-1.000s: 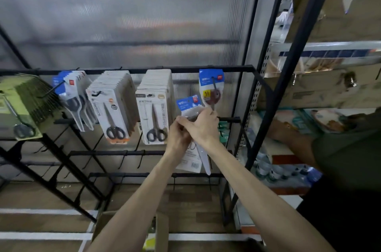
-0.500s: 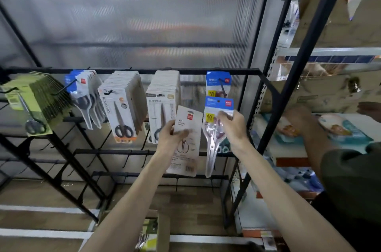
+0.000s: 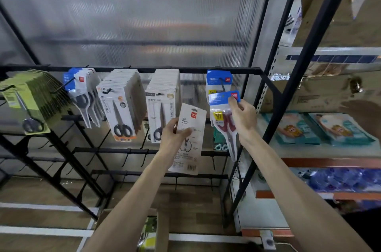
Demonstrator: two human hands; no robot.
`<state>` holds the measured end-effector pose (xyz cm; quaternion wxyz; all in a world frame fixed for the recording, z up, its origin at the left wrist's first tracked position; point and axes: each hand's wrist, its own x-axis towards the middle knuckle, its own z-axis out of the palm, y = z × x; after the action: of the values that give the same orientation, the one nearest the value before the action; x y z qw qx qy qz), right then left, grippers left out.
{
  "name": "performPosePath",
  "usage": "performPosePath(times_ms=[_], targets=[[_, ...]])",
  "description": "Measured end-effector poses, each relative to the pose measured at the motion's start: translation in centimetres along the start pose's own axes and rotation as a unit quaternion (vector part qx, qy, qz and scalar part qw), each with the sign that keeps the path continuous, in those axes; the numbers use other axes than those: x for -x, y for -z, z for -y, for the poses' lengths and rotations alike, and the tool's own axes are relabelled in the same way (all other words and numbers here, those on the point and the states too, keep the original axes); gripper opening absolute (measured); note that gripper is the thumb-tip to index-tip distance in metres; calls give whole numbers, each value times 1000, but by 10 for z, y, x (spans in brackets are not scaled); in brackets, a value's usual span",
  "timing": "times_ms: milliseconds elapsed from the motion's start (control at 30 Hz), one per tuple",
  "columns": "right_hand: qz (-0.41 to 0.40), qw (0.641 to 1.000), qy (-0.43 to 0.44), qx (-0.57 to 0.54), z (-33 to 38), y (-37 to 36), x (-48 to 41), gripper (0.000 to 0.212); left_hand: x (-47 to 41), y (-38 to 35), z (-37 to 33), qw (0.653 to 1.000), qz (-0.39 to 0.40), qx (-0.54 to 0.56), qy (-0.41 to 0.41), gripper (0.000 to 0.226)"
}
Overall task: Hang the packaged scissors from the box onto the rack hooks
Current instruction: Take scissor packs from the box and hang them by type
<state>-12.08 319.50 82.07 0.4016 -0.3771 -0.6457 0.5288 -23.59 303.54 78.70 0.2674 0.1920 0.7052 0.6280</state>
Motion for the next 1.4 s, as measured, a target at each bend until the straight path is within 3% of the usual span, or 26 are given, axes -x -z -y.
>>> performPosePath(times_ms=[633,833,1067,1167,1233,1400], targets=[[-32,999,-21,29,-9,-24,-51,34,-16,-2,3,1000,-4,-13,-2,35],[-18,995,-97,-4,-10,-40,-98,39,-19,0,-1,1000,-11,11,7,36],[-39,991,-96,81,-3,-48,-123,41,-23,4,-1,1000,-15,10,3,34],[-66,990,-104,75,-14,-50,-103,22,-21,7,0,1000,-4,-10,-4,32],[-85,984,-122,97,-19,-50,-68,41,-21,9,0,1000,1,-17,-6,32],[53,992,-103,45,4,-69,36,37,-14,10,-2,998,20,-26,-45,26]])
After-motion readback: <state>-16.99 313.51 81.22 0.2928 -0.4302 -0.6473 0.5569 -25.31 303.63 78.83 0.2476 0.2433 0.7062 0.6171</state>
